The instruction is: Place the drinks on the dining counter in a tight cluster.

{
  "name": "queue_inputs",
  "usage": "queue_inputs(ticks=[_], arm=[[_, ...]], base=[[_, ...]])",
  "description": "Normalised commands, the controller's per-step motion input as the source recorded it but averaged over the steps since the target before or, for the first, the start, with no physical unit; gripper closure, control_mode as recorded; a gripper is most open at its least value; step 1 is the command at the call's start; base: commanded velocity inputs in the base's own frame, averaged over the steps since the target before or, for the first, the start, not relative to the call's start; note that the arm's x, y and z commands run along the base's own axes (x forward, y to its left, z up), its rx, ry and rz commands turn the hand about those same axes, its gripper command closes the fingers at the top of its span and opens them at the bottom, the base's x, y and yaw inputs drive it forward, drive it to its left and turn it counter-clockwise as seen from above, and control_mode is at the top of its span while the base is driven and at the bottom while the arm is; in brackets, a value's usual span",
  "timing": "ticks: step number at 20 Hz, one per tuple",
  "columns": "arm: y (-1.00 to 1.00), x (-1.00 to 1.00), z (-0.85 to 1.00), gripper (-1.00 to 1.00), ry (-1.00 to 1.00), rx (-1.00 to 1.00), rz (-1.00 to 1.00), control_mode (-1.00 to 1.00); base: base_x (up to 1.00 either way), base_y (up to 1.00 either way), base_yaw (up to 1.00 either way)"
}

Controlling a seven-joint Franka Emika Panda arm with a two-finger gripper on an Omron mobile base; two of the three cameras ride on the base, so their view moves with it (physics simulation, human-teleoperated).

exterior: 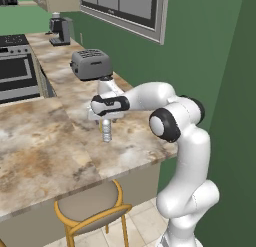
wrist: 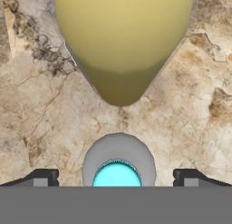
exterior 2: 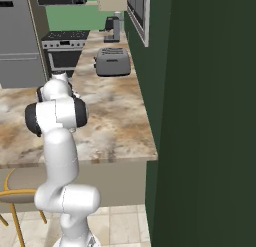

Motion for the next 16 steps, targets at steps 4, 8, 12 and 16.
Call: queue_inputs(ticks=[4,8,12,16], arm=[[0.0,0.0,0.0,1.0,0.0,0.0,0.0,-1.0],[0.0,0.0,0.0,1.0,0.0,0.0,0.0,-1.0],[0.0,-0.03,0.0,1.0,0.0,0.0,0.0,-1.0],[-0.09,-0.61,0.09,1.0,-0.08,0.04,0.0,-1.0]], base=[[0.0,0.0,0.0],[0.0,0.0,0.0],[0.0,0.0,0.0],[0.0,0.0,0.0]])
